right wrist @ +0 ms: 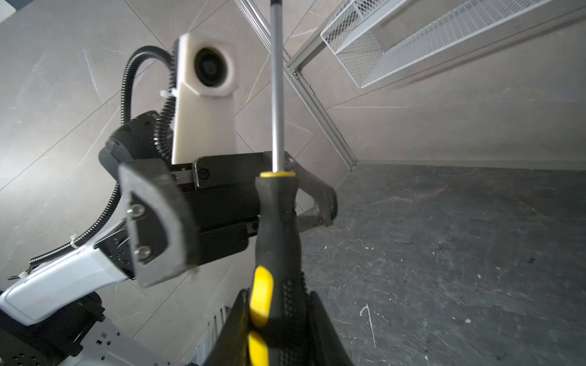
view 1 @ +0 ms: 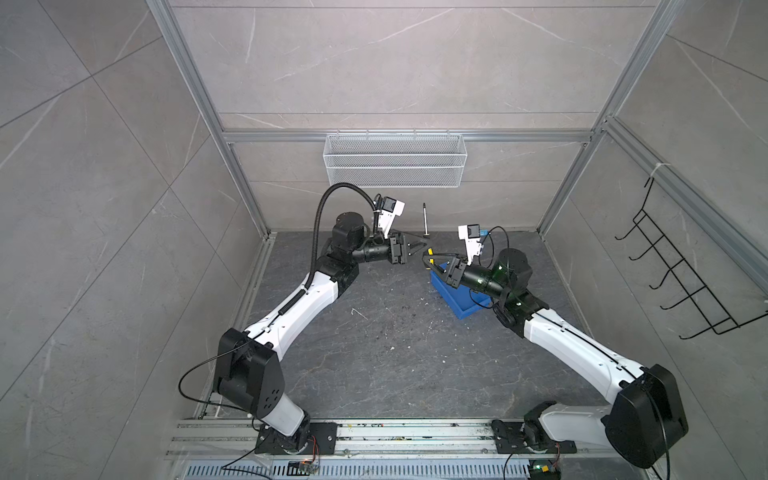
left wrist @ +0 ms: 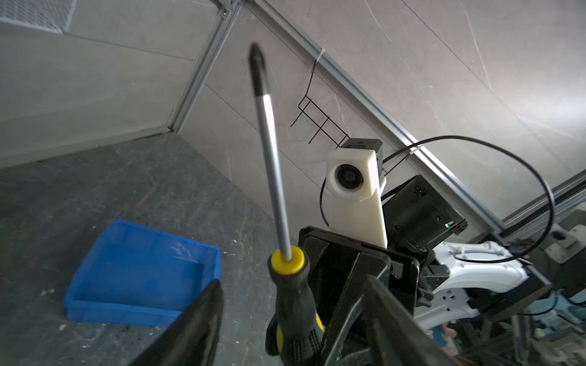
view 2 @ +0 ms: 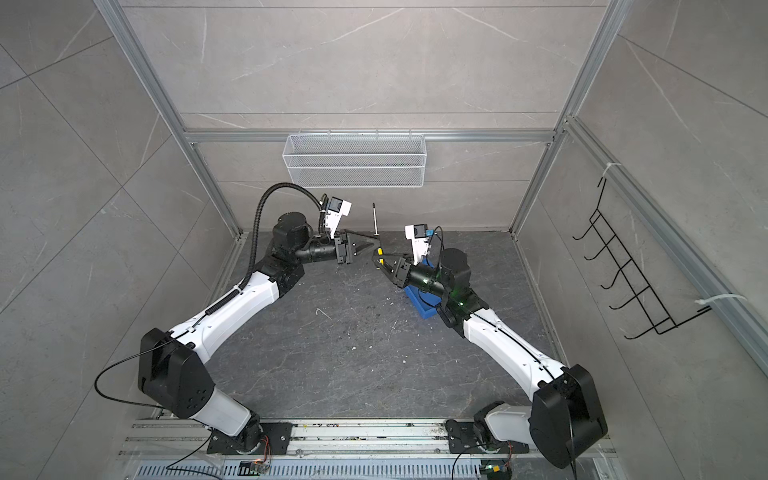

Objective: Put the screwdriver in the bin
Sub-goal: 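Grasp the screwdriver handle with the right gripper and open the left gripper, then carry the screwdriver over the blue bin with the right gripper and lower it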

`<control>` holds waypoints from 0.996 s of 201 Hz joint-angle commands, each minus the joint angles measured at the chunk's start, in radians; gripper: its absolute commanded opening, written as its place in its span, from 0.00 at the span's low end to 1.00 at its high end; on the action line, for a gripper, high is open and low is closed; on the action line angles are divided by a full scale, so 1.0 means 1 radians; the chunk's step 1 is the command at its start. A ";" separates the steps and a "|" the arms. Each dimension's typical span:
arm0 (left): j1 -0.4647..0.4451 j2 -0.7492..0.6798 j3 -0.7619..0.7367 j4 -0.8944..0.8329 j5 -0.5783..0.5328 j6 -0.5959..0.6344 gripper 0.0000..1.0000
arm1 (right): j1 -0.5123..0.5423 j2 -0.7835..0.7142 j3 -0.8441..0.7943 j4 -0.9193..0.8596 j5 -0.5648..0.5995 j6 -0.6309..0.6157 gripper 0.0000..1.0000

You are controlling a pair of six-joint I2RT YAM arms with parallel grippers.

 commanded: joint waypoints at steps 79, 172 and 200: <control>-0.040 -0.311 -0.177 -0.223 -0.234 0.704 1.00 | -0.025 -0.092 0.157 -0.620 0.271 -0.571 0.00; -0.198 -0.219 -0.212 -0.311 -0.373 0.912 1.00 | -0.098 0.065 0.187 -0.884 0.591 -0.780 0.00; -0.233 -0.178 -0.230 -0.281 -0.462 0.895 1.00 | -0.118 0.151 0.182 -0.878 0.657 -0.793 0.00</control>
